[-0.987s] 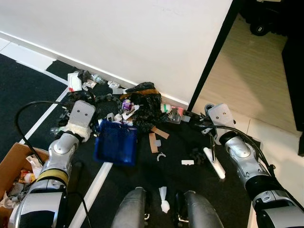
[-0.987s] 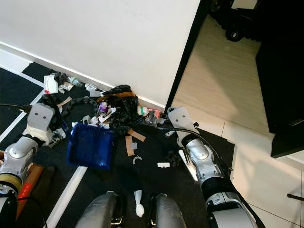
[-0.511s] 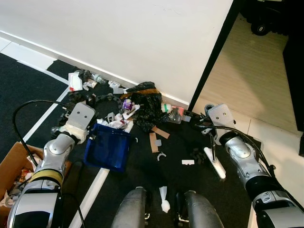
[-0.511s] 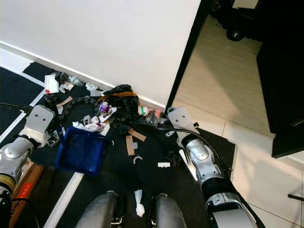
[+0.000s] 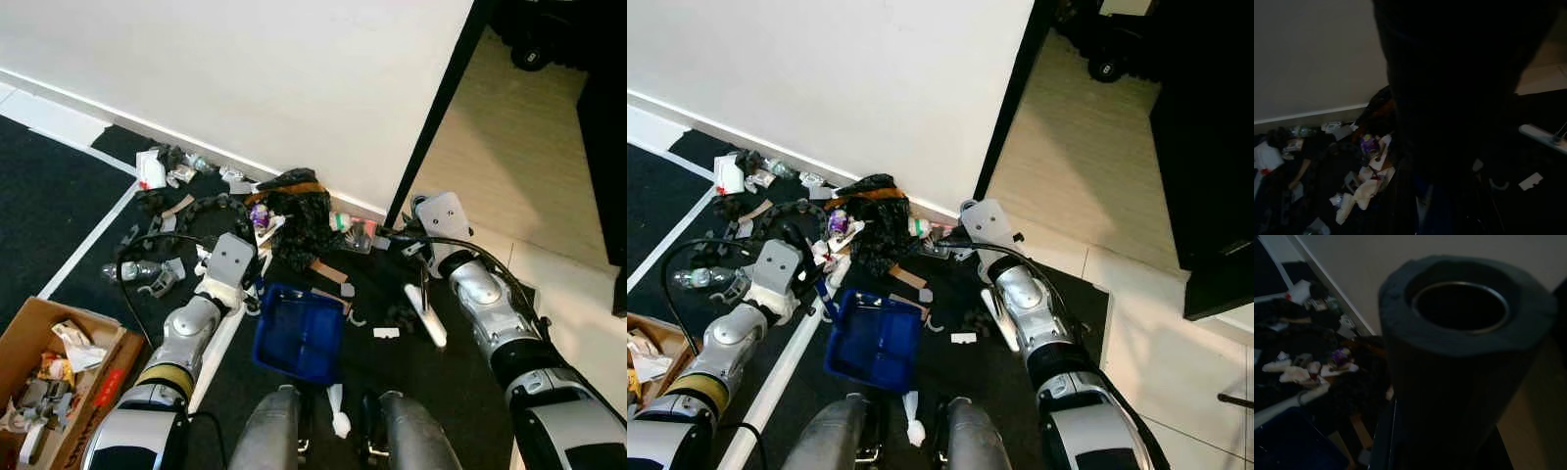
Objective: Sweep floor
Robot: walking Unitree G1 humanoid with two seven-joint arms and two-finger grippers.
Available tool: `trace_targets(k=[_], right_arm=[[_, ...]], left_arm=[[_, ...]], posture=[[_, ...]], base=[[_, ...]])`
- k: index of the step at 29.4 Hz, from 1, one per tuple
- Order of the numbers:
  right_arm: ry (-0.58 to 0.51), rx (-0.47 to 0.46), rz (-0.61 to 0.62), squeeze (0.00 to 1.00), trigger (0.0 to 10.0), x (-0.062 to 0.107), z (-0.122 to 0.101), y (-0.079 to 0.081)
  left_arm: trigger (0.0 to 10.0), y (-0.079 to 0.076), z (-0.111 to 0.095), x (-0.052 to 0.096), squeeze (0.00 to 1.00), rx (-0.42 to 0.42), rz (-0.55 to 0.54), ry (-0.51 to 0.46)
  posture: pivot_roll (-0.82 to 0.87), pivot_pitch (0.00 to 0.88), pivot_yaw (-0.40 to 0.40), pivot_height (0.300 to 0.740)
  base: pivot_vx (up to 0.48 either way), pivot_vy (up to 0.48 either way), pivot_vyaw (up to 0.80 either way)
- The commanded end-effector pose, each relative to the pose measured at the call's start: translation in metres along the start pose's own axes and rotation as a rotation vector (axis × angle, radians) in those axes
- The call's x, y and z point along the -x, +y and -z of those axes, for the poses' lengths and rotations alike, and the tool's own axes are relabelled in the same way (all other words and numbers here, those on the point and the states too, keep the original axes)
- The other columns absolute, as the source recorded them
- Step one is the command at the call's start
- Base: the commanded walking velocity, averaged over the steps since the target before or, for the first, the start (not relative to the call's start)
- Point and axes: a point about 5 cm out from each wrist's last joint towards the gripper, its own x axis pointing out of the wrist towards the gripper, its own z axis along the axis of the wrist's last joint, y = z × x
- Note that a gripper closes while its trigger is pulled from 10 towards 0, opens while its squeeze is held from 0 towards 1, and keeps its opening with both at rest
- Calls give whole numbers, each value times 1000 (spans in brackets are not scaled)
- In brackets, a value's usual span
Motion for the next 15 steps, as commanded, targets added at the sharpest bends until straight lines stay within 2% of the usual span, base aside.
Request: trace_targets(k=[1,5,13,15], right_arm=[[10,-36,6,0,10000,-3,-1,1],[-3,-120,-3,0,10000,-11,-8,9],[15,-111,-35,0,10000,-14,-9,23],[54,-93,-38,0,10000,-12,-3,24]], left_arm=[[10000,-8,5,2,0,-18,15,13],[10000,-6,6,3,0,-51,-9,25],[10000,3,9,5,0,-107,-88,54],[10000,5,10,6,0,-107,-118,65]], posture=[[98,182,-18,740],[104,180,-20,740],[108,183,-22,740],[107,184,-22,740]], base=[[0,0,0],[0,0,0],[0,0,0],[0,0,0]])
